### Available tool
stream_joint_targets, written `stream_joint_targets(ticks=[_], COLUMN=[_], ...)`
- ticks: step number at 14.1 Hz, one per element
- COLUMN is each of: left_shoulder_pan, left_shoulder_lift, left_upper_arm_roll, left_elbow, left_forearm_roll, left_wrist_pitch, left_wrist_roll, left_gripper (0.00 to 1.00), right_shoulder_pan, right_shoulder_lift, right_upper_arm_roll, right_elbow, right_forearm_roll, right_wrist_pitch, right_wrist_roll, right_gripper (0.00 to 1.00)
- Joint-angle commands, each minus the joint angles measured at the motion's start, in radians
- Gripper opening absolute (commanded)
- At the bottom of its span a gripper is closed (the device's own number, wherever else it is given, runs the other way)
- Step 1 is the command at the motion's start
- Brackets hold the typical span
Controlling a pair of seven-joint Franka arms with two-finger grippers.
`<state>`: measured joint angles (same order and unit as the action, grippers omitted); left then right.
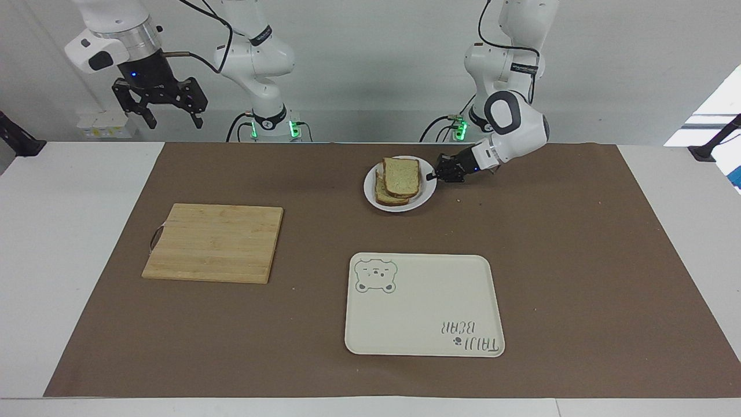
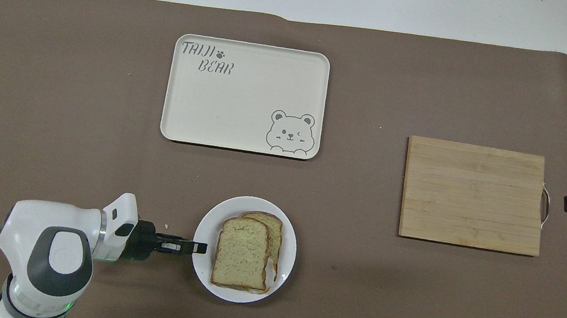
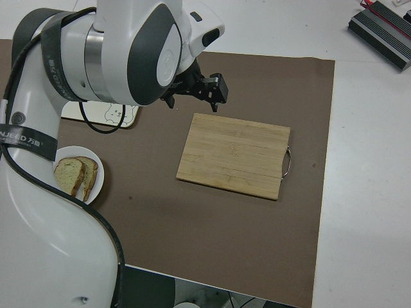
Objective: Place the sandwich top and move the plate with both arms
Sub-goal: 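Slide the plate with the left gripper onto the bear tray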
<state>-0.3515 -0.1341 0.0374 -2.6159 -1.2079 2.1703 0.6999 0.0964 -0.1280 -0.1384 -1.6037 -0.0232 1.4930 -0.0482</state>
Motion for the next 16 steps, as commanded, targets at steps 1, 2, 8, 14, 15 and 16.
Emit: stream_joint_targets(ticks=[1,2,8,14,15,16], left_shoulder_pan=[0.109,0.14,0.273,0.276,0.276,0.273], left_shoulder_lift=[0.118,0.152,0.442,0.697,0.746,0.77], left_upper_arm_roll=[0.004,0.004,-0.011,-0.016,-0.027,-0.039], left_elbow=[0.179,0.241,0.667,0.997,1.043,1.082], left_forearm_roll=[0.062,0.083,0.212,0.145,0.142,0.127], left_wrist_pitch=[-0.165,-0.209,-0.334,-0.299,-0.285,-0.267], left_wrist_roll=[-0.04,-0.06,-0.097,-0.109,-0.121,-0.149], left_gripper=[0.0,0.0,0.0,0.0,0.0,0.0], right_shoulder_pan=[-0.012,-0.012,-0.012,-0.012,-0.014,-0.014], right_shoulder_lift=[0.004,0.002,-0.002,-0.004,-0.008,-0.013], right_upper_arm_roll=[0.008,0.005,0.005,0.002,0.002,0.002], right_elbow=[0.01,0.01,0.007,0.004,-0.002,-0.01], right_forearm_roll=[0.011,0.011,0.008,0.008,0.009,0.009], right_wrist_pitch=[0.007,0.009,0.004,0.004,0.004,0.006], right_wrist_roll=[-0.002,-0.004,-0.004,-0.004,-0.002,-0.002], right_gripper=[1.0,1.0,1.0,1.0,1.0,1.0])
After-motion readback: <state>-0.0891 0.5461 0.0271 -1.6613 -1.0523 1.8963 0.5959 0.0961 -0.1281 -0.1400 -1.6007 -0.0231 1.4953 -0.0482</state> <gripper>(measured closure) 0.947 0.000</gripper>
